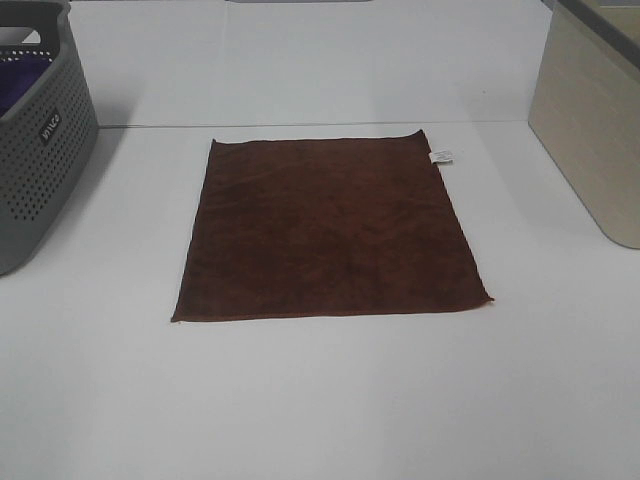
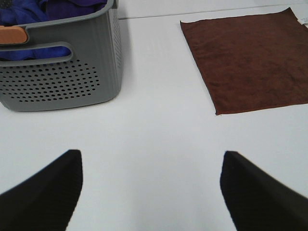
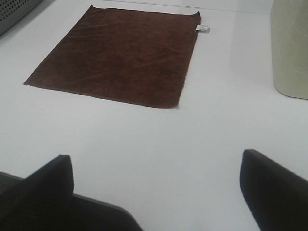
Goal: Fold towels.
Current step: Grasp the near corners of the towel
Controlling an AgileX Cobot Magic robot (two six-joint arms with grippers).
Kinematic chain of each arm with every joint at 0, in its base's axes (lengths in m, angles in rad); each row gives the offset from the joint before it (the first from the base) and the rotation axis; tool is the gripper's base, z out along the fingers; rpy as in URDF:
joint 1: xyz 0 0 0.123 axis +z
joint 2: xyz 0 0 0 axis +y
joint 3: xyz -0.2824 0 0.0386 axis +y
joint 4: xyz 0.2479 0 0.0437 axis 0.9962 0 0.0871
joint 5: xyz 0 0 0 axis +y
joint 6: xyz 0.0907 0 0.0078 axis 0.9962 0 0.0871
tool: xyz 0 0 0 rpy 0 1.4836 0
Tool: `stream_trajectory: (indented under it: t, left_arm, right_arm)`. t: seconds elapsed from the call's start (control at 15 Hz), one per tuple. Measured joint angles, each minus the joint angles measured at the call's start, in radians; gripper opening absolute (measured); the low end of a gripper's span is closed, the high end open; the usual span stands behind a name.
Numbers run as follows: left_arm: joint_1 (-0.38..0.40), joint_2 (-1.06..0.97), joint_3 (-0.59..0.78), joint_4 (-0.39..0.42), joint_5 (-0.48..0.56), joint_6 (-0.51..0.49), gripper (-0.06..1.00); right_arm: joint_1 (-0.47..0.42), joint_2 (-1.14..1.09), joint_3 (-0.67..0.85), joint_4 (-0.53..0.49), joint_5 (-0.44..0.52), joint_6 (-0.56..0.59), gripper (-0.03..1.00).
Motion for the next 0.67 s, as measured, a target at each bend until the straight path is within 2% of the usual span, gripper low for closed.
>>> stream_trajectory:
  t: [0.4, 0.6, 0.67]
  left_arm:
    - [0.000, 0.000, 0.000, -0.004, 0.000, 0.000, 0.75]
    - [0.000, 0.000, -0.001, -0.011, -0.007, 0.000, 0.75]
    - [0.000, 0.000, -0.006, -0.036, -0.103, 0.000, 0.75]
  right_arm:
    - [0.000, 0.000, 0.000, -0.001, 0.000, 0.001, 0.88]
    - [0.000, 0.009, -0.001, -0.010, -0.014, 0.045, 0.87]
    - [0.000, 0.072, -0.009, -0.010, -0.088, 0.063, 0.86]
